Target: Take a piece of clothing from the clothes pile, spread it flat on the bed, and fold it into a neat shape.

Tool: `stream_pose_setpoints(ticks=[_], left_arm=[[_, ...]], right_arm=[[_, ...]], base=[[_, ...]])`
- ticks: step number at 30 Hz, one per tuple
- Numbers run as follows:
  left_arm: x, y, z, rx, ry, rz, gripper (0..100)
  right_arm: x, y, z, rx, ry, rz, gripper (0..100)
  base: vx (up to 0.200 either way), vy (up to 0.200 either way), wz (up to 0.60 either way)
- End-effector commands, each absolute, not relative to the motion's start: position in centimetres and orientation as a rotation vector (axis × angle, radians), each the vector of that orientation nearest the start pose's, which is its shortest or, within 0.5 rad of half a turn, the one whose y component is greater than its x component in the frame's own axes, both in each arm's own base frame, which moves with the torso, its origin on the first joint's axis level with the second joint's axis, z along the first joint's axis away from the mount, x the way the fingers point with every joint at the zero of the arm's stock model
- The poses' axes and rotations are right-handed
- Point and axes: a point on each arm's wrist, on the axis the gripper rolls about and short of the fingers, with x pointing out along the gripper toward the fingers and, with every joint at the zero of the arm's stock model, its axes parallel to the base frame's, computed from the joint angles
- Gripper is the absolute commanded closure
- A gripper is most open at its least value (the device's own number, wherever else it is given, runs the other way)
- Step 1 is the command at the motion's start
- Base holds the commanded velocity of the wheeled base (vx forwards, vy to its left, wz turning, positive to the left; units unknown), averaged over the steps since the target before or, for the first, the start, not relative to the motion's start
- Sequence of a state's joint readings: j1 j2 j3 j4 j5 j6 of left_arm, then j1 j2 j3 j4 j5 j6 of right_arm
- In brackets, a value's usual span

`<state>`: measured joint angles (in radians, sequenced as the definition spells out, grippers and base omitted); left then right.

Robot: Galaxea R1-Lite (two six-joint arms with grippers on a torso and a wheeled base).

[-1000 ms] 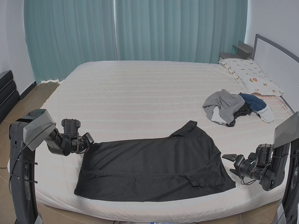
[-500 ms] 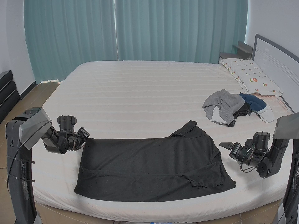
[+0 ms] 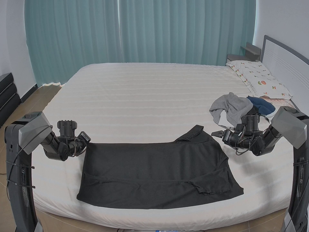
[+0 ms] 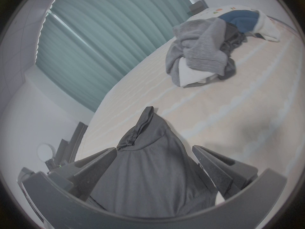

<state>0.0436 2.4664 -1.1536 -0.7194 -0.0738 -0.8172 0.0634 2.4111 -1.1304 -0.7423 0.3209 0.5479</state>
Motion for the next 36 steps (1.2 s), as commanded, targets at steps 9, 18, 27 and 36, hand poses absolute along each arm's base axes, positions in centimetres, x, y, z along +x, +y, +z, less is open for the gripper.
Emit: stream_pose_setpoints(ticks=[9, 18, 27, 36], left_arm=[[43.4, 1.8, -2.2, -0.837, 0.578, 0.215, 100], [43.4, 1.8, -2.1, -0.837, 0.577, 0.214, 100], [43.4, 1.8, -2.2, -0.835, 0.579, 0.216, 100], [43.4, 1.8, -2.1, -0.836, 0.58, 0.215, 100]], right_arm=[[48.4, 5.9, -4.0, 0.499, 0.617, 0.165, 0], [49.7, 6.9, -3.3, 0.559, 0.575, 0.139, 0], [49.7, 7.1, -4.1, 0.556, 0.582, 0.128, 100], [49.7, 6.6, -3.7, 0.554, 0.574, 0.102, 100]], base=[[0.0, 0.0, 0.0], [0.0, 0.0, 0.0], [0.0, 0.0, 0.0], [0.0, 0.0, 0.0]])
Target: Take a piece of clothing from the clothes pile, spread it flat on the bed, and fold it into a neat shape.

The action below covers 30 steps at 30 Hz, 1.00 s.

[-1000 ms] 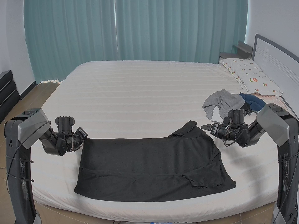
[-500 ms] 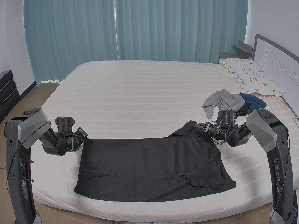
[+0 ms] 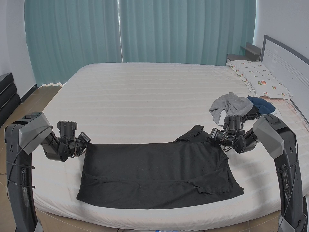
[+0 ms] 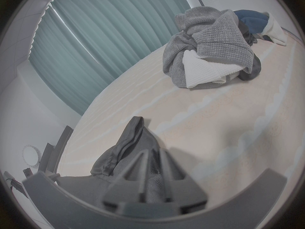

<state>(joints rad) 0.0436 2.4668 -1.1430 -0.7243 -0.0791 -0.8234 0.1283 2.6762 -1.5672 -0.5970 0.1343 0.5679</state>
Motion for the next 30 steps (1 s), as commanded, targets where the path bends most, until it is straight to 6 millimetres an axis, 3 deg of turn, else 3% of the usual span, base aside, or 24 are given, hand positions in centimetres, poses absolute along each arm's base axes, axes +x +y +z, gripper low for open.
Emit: stream_pose_setpoints(ticks=[1, 9, 13, 22, 30], left_arm=[[43.4, 1.8, -2.1, -0.835, 0.579, 0.216, 100], [43.4, 1.8, -2.0, -0.831, 0.574, 0.214, 100], [43.4, 1.9, -1.2, -0.83, 0.561, 0.209, 100], [43.1, 2.4, 0.2, -0.833, 0.526, 0.207, 100], [43.1, 2.6, 0.7, -0.821, 0.513, 0.202, 100]], right_arm=[[49.7, 6.6, -3.7, 0.554, 0.574, 0.102, 100], [49.1, 5.8, -2.5, 0.563, 0.575, 0.089, 100], [48.4, 4.9, -0.4, 0.626, 0.56, 0.079, 100], [46.8, 2.9, 2.1, 0.665, 0.51, 0.124, 100], [46.3, 3.0, 2.5, 0.676, 0.443, 0.157, 100]], base=[[0.0, 0.0, 0.0], [0.0, 0.0, 0.0], [0.0, 0.0, 0.0], [0.0, 0.0, 0.0], [0.0, 0.0, 0.0]])
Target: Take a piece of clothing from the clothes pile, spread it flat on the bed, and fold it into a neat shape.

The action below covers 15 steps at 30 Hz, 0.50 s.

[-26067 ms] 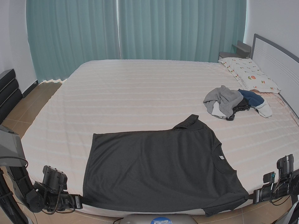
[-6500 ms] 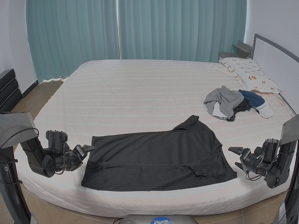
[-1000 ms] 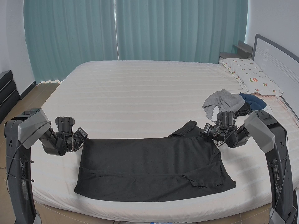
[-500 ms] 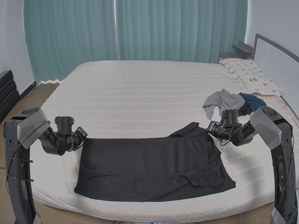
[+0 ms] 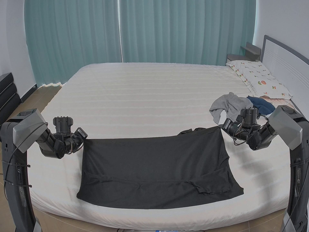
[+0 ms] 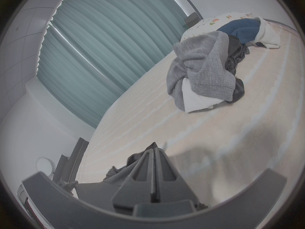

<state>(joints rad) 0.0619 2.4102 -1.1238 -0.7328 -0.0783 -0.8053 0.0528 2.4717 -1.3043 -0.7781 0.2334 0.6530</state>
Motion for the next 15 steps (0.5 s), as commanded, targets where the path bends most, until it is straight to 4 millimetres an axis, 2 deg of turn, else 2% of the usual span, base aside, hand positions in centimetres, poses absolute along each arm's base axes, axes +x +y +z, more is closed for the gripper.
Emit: stream_pose_setpoints(ticks=[1, 5, 7, 15], left_arm=[[43.0, 2.6, 0.8, -0.821, 0.51, 0.201, 100], [43.0, 2.7, 1.1, -0.825, 0.496, 0.199, 100], [42.9, 2.8, 0.8, -0.824, 0.495, 0.2, 100], [42.9, 2.7, 0.7, -0.822, 0.499, 0.2, 100]], right_arm=[[46.4, 3.0, 2.7, 0.679, 0.427, 0.16, 100], [46.5, 3.0, 3.1, 0.719, 0.382, 0.167, 100], [46.1, 3.1, 2.3, 0.717, 0.41, 0.158, 100], [45.9, 3.1, 2.1, 0.714, 0.417, 0.161, 100]], base=[[0.0, 0.0, 0.0], [0.0, 0.0, 0.0], [0.0, 0.0, 0.0], [0.0, 0.0, 0.0]])
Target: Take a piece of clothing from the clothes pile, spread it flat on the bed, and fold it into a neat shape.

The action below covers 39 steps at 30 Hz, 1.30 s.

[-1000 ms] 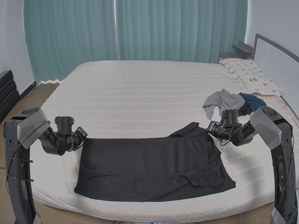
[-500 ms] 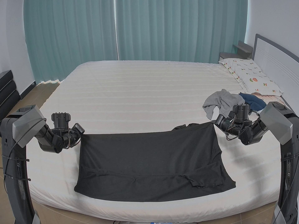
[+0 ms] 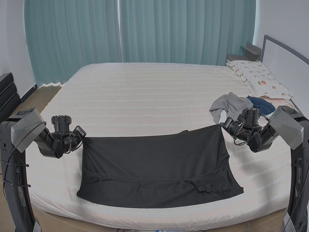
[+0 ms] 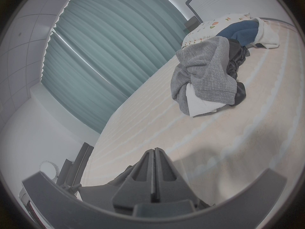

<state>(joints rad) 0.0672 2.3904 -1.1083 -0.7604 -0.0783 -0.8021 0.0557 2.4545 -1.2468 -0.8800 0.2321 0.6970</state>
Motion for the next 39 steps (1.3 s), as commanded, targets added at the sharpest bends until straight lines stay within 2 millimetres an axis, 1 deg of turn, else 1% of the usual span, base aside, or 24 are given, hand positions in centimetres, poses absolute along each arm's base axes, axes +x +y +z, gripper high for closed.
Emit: stream_pose_setpoints(ticks=[1, 5, 7, 10, 12, 16, 19, 21, 23, 24, 26, 29, 35, 37, 38, 39], left_arm=[[42.9, 2.7, 0.7, -0.822, 0.499, 0.2, 100], [42.8, 2.8, 1.0, -0.822, 0.496, 0.199, 100], [42.4, 2.7, 0.8, -0.813, 0.511, 0.197, 100], [41.9, 2.7, 0.9, -0.762, 0.524, 0.183, 100], [41.3, 2.6, 0.5, -0.712, 0.552, 0.169, 100], [41.1, 2.6, 1.0, -0.693, 0.547, 0.155, 100], [41.0, 2.5, 1.3, -0.684, 0.549, 0.139, 100], [40.7, 2.4, 1.0, -0.662, 0.562, 0.136, 100], [40.7, 2.4, 1.0, -0.661, 0.564, 0.135, 100], [40.2, 2.3, 0.5, -0.623, 0.588, 0.127, 100], [39.7, 2.3, 0.3, -0.601, 0.605, 0.125, 100], [39.3, 2.3, 0.5, -0.58, 0.592, 0.115, 100], [38.0, 2.1, 0.1, -0.573, 0.549, 0.095, 100], [37.9, 2.1, 0.0, -0.573, 0.549, 0.095, 100], [37.3, 2.1, 0.1, -0.575, 0.555, 0.087, 100], [36.9, 2.0, 0.2, -0.578, 0.564, 0.08, 100]], right_arm=[[45.9, 3.1, 2.1, 0.714, 0.417, 0.161, 100], [45.7, 3.0, 2.1, 0.716, 0.427, 0.156, 100], [45.1, 2.8, 2.6, 0.718, 0.439, 0.169, 100], [44.5, 2.7, 2.8, 0.726, 0.461, 0.196, 100], [44.1, 2.6, 2.8, 0.728, 0.474, 0.203, 100], [43.6, 2.5, 2.6, 0.709, 0.495, 0.201, 100], [43.1, 2.4, 2.0, 0.691, 0.534, 0.195, 100], [42.7, 2.3, 1.5, 0.671, 0.554, 0.191, 100], [42.7, 2.3, 1.5, 0.668, 0.555, 0.191, 100], [42.3, 2.2, 1.0, 0.642, 0.571, 0.191, 100], [42.0, 2.2, 0.8, 0.634, 0.582, 0.189, 100], [41.8, 2.2, 0.6, 0.628, 0.588, 0.191, 100], [40.3, 2.1, 1.1, 0.613, 0.611, 0.227, 100], [40.2, 2.1, 1.2, 0.613, 0.611, 0.227, 100], [39.3, 1.8, 1.4, 0.603, 0.623, 0.236, 100], [38.9, 1.7, 1.4, 0.6, 0.629, 0.237, 100]], base=[[0.0, 0.0, 0.0], [0.0, 0.0, 0.0], [0.0, 0.0, 0.0], [0.0, 0.0, 0.0], [0.0, 0.0, 0.0], [0.0, 0.0, 0.0], [0.0, 0.0, 0.0], [0.0, 0.0, 0.0], [0.0, 0.0, 0.0], [0.0, 0.0, 0.0], [0.0, 0.0, 0.0], [0.0, 0.0, 0.0], [0.0, 0.0, 0.0], [0.0, 0.0, 0.0], [0.0, 0.0, 0.0], [0.0, 0.0, 0.0]])
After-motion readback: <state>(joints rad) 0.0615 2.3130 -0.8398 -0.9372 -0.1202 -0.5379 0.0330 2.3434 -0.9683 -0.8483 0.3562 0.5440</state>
